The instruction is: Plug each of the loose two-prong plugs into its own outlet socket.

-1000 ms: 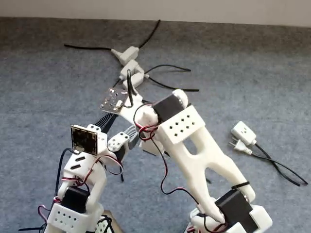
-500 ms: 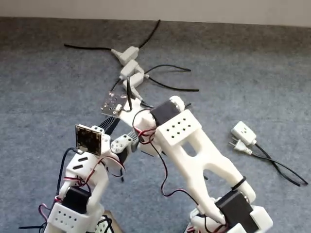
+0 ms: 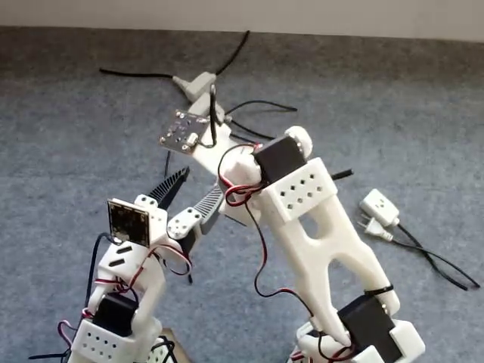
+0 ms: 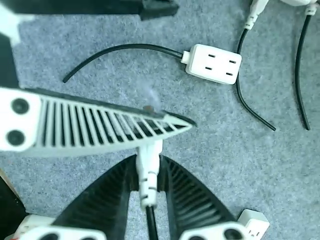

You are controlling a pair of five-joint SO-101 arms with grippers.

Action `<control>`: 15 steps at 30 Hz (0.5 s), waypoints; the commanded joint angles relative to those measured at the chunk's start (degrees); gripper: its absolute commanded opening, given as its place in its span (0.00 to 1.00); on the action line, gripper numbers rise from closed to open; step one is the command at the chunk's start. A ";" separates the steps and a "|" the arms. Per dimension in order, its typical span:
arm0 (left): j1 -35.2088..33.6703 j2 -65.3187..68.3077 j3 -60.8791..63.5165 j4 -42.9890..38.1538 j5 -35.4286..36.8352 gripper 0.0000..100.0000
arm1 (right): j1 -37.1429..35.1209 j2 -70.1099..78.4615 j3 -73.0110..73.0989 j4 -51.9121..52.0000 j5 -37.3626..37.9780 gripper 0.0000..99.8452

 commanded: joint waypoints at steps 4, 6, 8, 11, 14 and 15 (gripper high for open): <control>1.45 0.31 1.01 1.58 -0.44 0.27 | 0.31 -2.68 -4.62 1.98 -0.97 0.01; 1.45 0.31 1.01 1.58 -0.44 0.27 | 0.31 -2.68 -4.62 1.98 -1.05 0.01; 1.45 0.31 1.01 1.58 -0.44 0.27 | 0.22 -2.68 -4.62 1.98 -1.05 0.01; 1.45 0.31 1.01 1.58 -0.44 0.27 | 0.22 -2.51 -4.70 1.98 -3.69 0.01; 1.45 0.31 1.01 1.58 -0.44 0.27 | -0.40 -2.24 -4.70 1.89 -5.19 0.01; 1.45 0.31 1.01 1.58 -0.44 0.27 | -0.75 -2.24 -4.70 1.89 -5.27 0.01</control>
